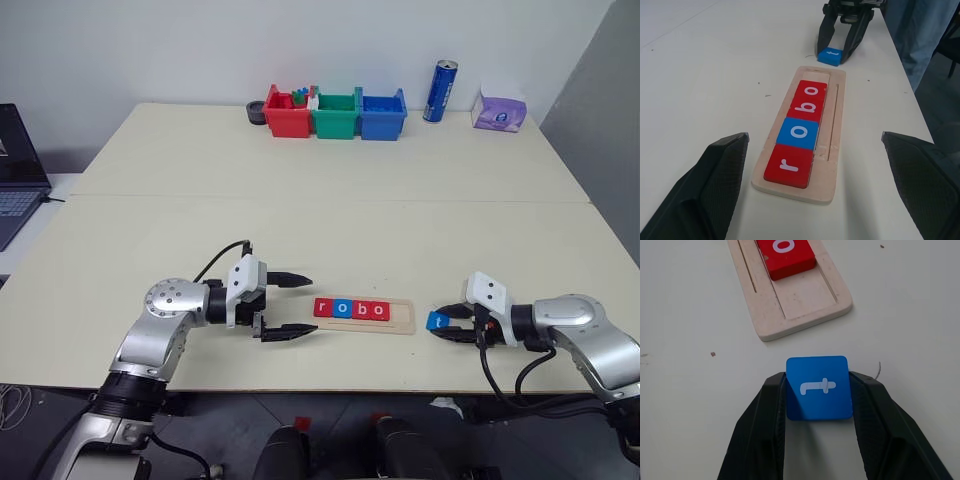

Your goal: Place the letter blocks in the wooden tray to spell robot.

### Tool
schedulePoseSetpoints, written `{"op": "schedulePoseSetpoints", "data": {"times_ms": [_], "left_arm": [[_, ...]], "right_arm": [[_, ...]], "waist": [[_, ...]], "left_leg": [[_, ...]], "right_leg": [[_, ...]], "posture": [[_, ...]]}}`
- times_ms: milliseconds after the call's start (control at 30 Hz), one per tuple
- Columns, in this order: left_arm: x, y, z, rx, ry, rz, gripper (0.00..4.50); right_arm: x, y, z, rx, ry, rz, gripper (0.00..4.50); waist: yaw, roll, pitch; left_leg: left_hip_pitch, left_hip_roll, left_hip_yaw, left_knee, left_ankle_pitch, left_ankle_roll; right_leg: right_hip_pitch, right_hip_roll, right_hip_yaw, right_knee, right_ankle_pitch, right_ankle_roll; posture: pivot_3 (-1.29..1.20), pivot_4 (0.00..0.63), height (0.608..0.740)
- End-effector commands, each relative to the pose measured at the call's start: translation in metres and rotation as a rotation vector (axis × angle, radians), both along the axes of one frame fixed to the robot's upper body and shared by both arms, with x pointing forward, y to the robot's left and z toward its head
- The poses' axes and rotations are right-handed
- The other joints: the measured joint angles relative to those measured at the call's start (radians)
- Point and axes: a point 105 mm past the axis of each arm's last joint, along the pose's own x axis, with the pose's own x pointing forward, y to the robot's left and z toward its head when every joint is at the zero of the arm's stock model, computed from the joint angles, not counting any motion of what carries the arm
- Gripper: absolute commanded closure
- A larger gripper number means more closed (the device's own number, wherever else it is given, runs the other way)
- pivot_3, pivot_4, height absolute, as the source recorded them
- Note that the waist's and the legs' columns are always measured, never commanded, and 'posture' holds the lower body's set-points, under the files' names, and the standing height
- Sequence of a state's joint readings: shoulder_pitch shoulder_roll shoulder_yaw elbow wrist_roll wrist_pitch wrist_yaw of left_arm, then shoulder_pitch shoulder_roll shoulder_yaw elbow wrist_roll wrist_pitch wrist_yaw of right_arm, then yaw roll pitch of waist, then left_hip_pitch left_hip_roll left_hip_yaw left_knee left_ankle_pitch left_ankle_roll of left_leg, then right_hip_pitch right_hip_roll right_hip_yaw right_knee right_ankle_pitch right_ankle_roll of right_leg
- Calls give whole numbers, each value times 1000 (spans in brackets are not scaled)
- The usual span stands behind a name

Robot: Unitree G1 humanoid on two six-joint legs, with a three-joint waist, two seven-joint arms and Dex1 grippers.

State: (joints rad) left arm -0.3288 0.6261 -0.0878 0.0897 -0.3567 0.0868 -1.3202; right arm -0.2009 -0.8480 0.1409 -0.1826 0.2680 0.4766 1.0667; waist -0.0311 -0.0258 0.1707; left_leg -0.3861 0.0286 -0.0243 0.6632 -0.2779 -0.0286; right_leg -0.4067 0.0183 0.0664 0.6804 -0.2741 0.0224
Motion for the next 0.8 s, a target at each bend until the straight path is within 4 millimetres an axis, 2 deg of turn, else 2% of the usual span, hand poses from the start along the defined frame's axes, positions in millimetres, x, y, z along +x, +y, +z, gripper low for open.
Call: {"op": "schedulePoseSetpoints", "data": {"times_ms": [33, 133, 267, 533, 800], "left_arm": [[0, 1, 14, -20, -44, -2, 0], [0, -2, 14, -23, -43, -2, 0], [1, -3, 15, -25, -45, -4, 0], [2, -3, 17, -35, -49, 7, 0], [1, 0, 15, -46, -48, 23, 0]], "right_arm": [[-5, 18, 25, 38, -63, 67, 3031], [-11, 35, 27, 35, -64, 115, 3031], [-5, 45, 24, 19, -59, 113, 3031], [18, 46, 21, -84, -134, 124, 3031], [23, 51, 18, -97, -139, 161, 3031]], "waist": [[0, 0, 0], [0, 0, 0], [0, 0, 0], [0, 0, 0], [0, 0, 0]], "left_leg": [[0, 0, 0, 0, 0, 0], [0, 0, -1, 0, 0, 0], [0, 0, -1, 0, 0, 0], [0, 0, 0, 0, 0, 0], [0, 0, 0, 0, 0, 0]], "right_leg": [[0, 0, 0, 0, 0, 0], [0, 0, 0, 0, 0, 0], [0, 0, 0, 0, 0, 0], [0, -1, 0, 0, 0, 0], [0, -1, -1, 0, 3, -4]], "posture": [[0, 150, 740], [0, 150, 740], [0, 150, 740], [0, 150, 740], [0, 150, 740]]}}
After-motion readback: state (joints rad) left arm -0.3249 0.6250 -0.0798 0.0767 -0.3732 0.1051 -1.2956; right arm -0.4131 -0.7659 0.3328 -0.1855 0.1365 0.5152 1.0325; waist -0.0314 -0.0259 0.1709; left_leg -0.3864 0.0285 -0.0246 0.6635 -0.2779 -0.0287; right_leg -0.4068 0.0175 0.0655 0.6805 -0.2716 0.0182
